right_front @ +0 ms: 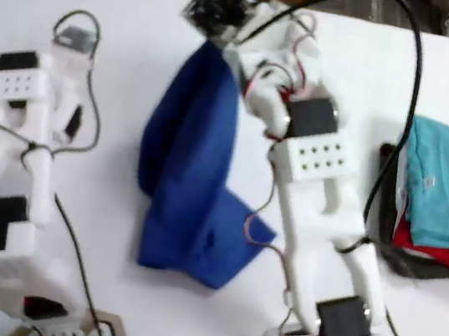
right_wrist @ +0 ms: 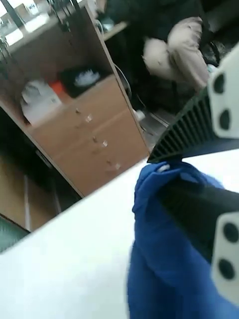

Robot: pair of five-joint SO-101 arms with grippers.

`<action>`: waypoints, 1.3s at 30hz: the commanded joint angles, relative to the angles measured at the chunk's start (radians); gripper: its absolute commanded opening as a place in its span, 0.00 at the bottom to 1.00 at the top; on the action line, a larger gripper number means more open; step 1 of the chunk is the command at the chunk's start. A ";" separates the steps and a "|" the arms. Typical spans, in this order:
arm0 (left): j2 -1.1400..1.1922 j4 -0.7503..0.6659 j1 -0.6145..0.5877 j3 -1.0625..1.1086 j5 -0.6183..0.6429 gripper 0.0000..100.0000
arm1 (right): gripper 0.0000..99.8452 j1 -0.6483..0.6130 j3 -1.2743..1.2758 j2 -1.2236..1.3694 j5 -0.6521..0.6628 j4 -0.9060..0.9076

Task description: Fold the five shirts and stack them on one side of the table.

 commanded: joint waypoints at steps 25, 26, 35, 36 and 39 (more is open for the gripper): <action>0.003 -0.026 0.298 -0.213 0.037 0.02 | 0.02 -0.145 0.000 -0.605 0.109 0.874; 0.011 -0.023 0.325 -0.194 0.011 0.02 | 0.02 -0.145 0.028 -0.630 0.133 0.889; 0.129 -0.012 0.474 -0.062 -0.101 0.02 | 0.02 -0.076 0.358 -0.905 0.169 0.834; 0.146 -0.012 0.483 -0.062 -0.101 0.02 | 0.02 -0.068 0.396 -0.934 0.170 0.820; 0.195 -0.008 0.514 -0.059 -0.123 0.02 | 0.02 -0.064 0.499 -1.018 0.170 0.788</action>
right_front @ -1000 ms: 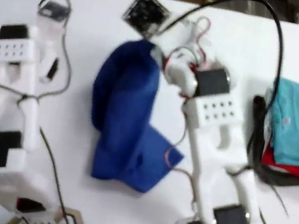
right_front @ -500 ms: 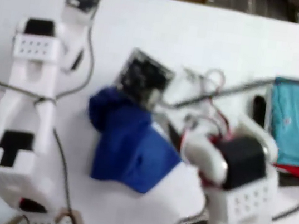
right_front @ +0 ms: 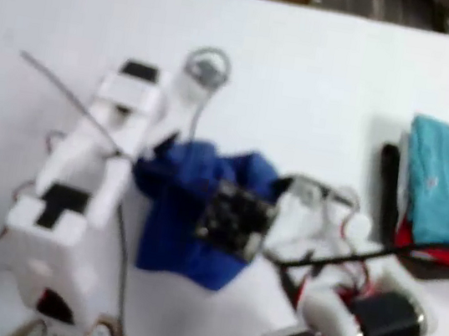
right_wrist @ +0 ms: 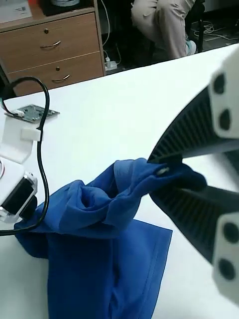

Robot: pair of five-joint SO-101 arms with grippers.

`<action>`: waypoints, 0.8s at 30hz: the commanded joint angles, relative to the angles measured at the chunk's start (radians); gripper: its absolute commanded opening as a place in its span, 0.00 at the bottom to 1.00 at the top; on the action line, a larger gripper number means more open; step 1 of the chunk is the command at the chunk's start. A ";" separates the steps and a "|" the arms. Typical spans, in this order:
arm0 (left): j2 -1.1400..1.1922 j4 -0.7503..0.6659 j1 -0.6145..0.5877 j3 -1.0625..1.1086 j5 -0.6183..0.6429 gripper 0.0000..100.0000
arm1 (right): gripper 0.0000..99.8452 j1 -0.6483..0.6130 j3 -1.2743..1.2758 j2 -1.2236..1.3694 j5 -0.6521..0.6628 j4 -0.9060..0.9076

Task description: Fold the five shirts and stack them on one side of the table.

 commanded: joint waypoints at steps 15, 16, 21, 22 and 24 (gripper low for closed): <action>-0.092 0.252 -0.020 -0.058 -0.100 0.02 | 0.02 0.294 0.308 -0.242 0.006 -0.265; -0.124 0.255 -0.037 -0.087 -0.098 0.02 | 0.02 0.297 0.321 -0.242 0.006 -0.274; -0.189 0.247 -0.083 -0.248 -0.086 0.02 | 0.02 0.298 0.330 -0.242 0.006 -0.282; -0.176 0.238 -0.080 -0.265 -0.066 0.02 | 0.02 0.298 0.330 -0.242 0.006 -0.282; -0.135 0.186 -0.055 -0.271 -0.014 0.02 | 0.02 0.298 0.331 -0.242 0.006 -0.280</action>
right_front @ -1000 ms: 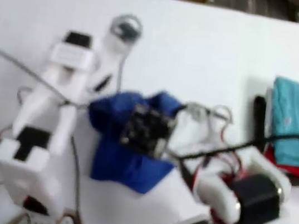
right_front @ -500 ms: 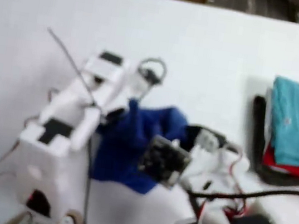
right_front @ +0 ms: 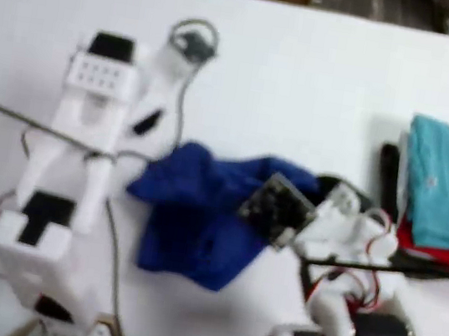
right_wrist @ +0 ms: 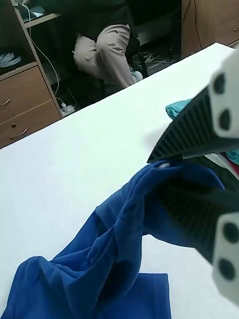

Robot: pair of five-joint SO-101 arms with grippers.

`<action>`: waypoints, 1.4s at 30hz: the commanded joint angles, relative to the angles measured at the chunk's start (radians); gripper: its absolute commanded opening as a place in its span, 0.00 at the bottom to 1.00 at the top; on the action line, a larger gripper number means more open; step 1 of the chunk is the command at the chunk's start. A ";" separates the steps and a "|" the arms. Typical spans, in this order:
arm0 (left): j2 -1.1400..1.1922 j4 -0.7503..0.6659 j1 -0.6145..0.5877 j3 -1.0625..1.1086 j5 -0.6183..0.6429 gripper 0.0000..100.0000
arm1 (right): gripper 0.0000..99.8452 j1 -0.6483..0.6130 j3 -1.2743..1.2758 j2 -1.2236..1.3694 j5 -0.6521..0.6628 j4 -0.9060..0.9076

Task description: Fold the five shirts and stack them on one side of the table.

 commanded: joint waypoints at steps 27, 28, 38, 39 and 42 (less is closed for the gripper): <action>0.356 0.072 0.173 -0.085 -0.017 0.02 | 0.02 0.015 -0.003 -0.013 0.006 -0.019; 0.358 0.074 0.169 -0.102 0.002 0.02 | 0.02 0.012 -0.003 -0.013 0.006 -0.019; 0.356 0.141 0.161 -0.311 0.209 0.17 | 0.02 0.016 -0.003 -0.013 0.006 -0.021; 0.354 0.146 0.158 -0.320 0.212 0.19 | 0.02 0.016 -0.003 -0.013 0.006 -0.021; 0.331 0.146 0.141 -0.292 0.249 0.22 | 0.02 0.016 -0.003 -0.013 0.008 -0.021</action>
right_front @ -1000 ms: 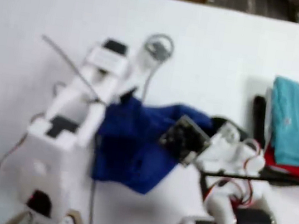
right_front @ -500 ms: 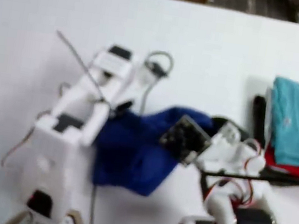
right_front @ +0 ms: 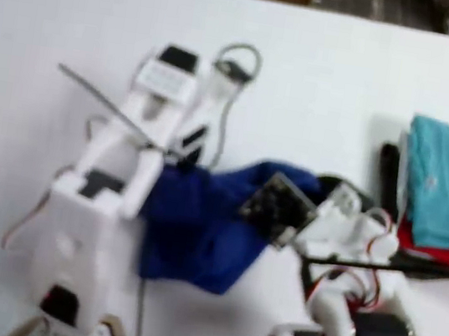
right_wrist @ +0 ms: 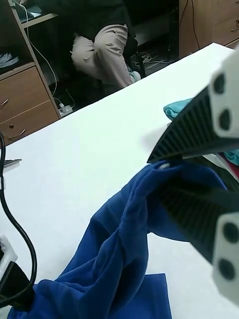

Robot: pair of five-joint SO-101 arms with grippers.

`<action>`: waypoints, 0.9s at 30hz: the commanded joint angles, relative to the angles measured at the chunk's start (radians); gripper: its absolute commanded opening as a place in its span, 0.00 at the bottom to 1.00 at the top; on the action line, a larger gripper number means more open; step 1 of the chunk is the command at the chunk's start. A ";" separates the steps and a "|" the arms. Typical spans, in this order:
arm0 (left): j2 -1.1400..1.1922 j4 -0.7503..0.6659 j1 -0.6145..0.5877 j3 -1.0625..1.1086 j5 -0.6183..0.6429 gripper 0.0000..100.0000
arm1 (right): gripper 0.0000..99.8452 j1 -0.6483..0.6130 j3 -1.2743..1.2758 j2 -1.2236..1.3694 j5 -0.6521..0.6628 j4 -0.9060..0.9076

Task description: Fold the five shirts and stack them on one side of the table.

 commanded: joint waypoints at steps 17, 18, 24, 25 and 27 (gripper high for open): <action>-0.199 -0.066 0.032 0.390 0.011 0.17 | 0.02 0.005 -0.003 -0.013 0.006 -0.048; -0.227 -0.061 0.029 0.394 0.011 0.14 | 0.02 0.007 -0.003 -0.013 0.006 -0.048; -0.396 -0.052 -0.051 0.390 0.008 0.02 | 0.02 0.007 -0.003 -0.013 0.006 -0.048; -0.416 -0.052 -0.068 0.390 0.006 0.02 | 0.02 0.007 -0.003 -0.013 0.006 -0.048; -0.439 -0.054 -0.103 0.390 0.005 0.02 | 0.02 0.007 -0.003 -0.013 0.006 -0.048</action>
